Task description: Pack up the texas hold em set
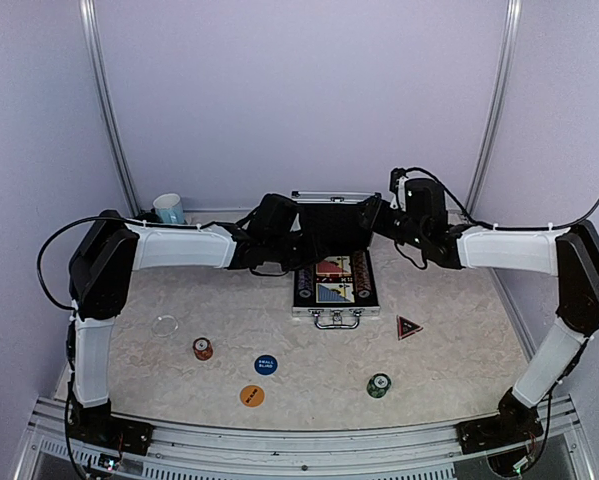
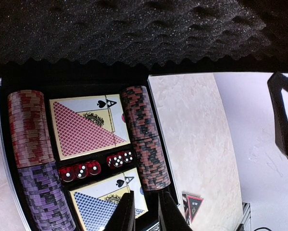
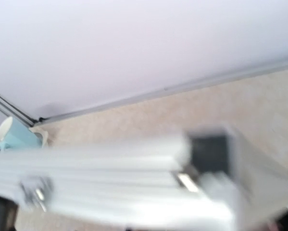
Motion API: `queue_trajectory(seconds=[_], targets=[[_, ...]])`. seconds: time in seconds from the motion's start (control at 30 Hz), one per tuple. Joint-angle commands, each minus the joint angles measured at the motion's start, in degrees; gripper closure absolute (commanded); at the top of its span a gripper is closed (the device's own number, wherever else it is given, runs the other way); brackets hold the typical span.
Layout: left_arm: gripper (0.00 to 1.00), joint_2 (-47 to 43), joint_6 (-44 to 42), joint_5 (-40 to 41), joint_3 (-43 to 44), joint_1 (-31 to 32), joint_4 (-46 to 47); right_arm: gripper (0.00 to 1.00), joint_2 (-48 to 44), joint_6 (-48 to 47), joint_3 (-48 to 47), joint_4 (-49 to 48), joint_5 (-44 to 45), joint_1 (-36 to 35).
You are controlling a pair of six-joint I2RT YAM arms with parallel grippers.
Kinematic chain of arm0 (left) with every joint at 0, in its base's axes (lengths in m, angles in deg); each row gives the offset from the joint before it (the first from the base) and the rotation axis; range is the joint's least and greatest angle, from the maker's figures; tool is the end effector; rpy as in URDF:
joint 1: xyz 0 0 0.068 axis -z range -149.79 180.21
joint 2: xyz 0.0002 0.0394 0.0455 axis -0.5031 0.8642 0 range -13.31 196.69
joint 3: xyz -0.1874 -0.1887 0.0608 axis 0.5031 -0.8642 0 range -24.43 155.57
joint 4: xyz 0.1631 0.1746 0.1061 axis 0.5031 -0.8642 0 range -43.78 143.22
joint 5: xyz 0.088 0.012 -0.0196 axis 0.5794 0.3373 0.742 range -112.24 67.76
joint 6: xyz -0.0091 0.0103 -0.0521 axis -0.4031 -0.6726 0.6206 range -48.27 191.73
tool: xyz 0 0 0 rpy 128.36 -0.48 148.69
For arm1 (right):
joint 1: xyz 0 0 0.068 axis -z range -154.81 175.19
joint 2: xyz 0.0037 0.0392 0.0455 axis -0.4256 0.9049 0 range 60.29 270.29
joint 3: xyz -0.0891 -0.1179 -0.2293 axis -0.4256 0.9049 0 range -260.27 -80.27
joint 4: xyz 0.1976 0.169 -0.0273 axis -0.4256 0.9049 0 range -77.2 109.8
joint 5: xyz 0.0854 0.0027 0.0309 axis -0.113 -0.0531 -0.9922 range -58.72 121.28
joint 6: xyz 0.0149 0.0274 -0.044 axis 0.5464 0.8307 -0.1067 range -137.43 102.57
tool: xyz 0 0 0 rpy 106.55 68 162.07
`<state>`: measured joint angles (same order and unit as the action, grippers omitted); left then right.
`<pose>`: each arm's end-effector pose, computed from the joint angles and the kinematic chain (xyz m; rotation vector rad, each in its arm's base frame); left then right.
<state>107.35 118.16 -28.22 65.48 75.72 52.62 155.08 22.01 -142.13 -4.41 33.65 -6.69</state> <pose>0.3403 -0.3516 0.2100 0.0492 2.3035 -1.0137 0.3283 0.2025 0.2640 0.1573 1.9211 0.8187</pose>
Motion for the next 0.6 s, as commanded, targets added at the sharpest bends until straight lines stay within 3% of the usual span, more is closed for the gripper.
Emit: queue_trajectory(seconds=[0.0,0.33,0.57], targets=[[0.81,-0.2,-0.5,0.0,0.0,-0.6,3.3,0.42,4.5,-2.8,-5.8,2.9,-1.7,-0.6],[0.77,3.5,-1.6,-4.3,2.7,-1.4,2.7,0.42,10.1,-3.8,-14.0,5.9,-2.3,-0.2],[0.75,1.9,-1.1,-6.5,-3.1,-0.3,6.0,0.42,9.2,-4.1,-13.9,6.2,-2.3,-0.2]])
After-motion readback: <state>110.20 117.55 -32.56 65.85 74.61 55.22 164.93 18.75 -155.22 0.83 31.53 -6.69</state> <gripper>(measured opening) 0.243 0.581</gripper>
